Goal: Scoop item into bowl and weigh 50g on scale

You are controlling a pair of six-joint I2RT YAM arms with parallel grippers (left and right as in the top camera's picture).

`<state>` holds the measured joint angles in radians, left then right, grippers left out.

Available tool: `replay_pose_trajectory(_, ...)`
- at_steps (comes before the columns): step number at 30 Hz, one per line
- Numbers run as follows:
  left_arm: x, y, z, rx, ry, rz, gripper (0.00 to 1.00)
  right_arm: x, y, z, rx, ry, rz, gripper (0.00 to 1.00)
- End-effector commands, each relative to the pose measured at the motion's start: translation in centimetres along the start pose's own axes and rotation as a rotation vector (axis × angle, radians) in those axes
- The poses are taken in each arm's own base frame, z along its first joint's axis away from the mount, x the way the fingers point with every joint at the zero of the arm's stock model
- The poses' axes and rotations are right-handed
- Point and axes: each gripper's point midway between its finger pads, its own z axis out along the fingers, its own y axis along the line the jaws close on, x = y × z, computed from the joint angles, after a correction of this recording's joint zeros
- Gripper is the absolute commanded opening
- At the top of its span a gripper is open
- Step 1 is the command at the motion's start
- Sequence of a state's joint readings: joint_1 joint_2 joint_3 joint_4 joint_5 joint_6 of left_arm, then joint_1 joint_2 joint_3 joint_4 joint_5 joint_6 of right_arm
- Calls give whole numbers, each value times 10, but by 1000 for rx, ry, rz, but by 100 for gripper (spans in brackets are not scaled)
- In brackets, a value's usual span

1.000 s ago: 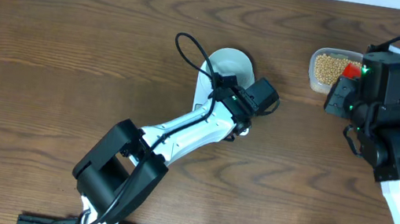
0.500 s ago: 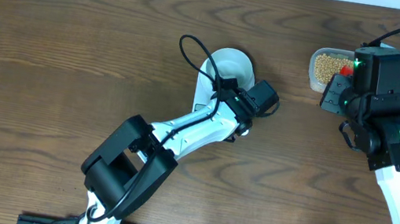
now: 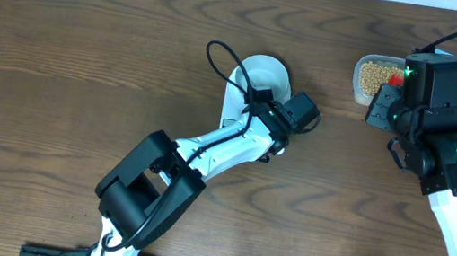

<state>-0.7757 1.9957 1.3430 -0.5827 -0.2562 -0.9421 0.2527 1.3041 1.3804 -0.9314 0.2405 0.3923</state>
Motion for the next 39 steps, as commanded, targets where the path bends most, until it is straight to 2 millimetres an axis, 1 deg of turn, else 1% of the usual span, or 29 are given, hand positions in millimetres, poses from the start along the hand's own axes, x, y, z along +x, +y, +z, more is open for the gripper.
replay_pose_trajectory(1, 5, 5, 9, -25, 15, 5, 7, -8, -3, -5, 7, -24, -4, 1)
replay_pose_trajectory(11, 3, 11, 12, -37, 19, -7, 7, -8, -2, -5, 7, -23, -3, 1)
replay_pose_trajectory(22, 3, 12, 13, -38, 21, -6, 8, -7, -3, -5, 7, -23, -3, 1)
replay_pose_trajectory(29, 7, 11, 19, -43, 33, -3, 7, -7, -3, -5, 7, -22, -4, 1)
replay_pose_trajectory(39, 8, 11, 20, -43, 34, -2, 7, -7, -3, -5, 8, -21, -4, 1)
